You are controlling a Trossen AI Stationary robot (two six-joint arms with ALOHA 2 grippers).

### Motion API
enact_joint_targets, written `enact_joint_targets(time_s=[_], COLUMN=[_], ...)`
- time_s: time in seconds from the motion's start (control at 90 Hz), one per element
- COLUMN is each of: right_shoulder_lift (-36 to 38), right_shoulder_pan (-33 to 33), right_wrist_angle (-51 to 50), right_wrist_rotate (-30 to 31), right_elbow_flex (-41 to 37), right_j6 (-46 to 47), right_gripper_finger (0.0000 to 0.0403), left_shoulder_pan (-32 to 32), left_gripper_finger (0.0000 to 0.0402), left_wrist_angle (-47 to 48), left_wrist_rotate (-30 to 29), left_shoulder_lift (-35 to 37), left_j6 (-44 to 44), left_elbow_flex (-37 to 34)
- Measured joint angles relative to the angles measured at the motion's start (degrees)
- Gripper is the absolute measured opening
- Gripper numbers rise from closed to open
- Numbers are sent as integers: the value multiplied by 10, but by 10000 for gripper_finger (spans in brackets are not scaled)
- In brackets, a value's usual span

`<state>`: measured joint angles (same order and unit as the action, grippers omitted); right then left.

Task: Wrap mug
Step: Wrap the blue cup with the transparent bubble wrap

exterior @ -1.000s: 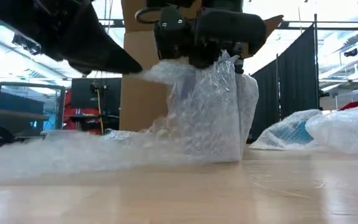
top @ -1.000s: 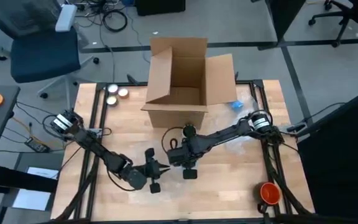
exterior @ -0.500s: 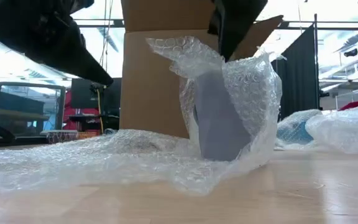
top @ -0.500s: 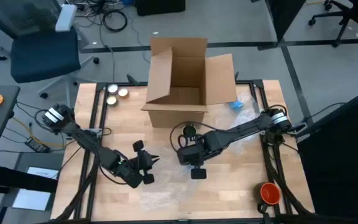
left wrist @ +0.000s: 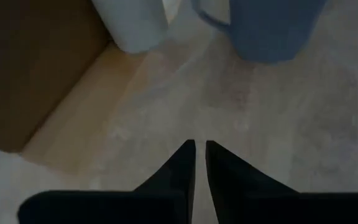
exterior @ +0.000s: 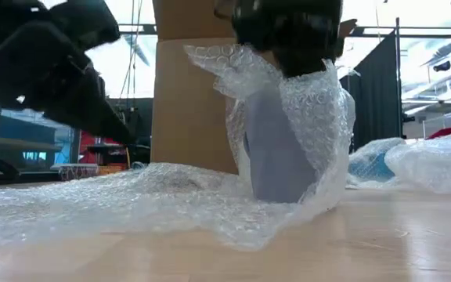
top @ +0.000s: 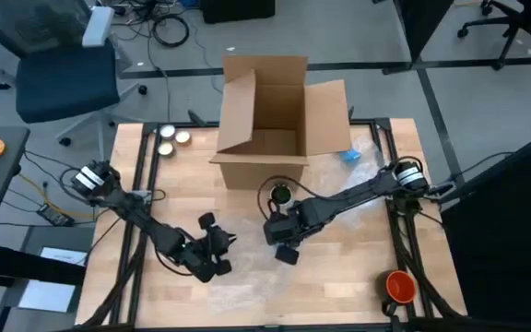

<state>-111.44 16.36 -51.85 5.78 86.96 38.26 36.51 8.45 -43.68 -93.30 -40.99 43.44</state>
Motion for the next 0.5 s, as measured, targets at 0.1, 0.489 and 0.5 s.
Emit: enact_joint_targets(time_s=[0.1,0.489,0.5], right_shoulder_lift=[1,-1,-1], right_shoulder_pan=[-3,-4,-3], right_wrist_angle=[22,-53,-59], right_wrist_rotate=[-14,-34,-31], right_elbow_flex=[-24,63,68], right_j6=[12,-49,-49], right_gripper_finger=[0,2,3], left_shoulder_pan=[-9,-48,-48], left_gripper_finger=[23,23,23], left_wrist_angle=[-3,-2,-3], left_wrist_rotate=[39,108,108], left_shoulder_lift=[-14,-39,-39], left_j6=[-2,-17,-17], left_elbow_flex=[0,0,0])
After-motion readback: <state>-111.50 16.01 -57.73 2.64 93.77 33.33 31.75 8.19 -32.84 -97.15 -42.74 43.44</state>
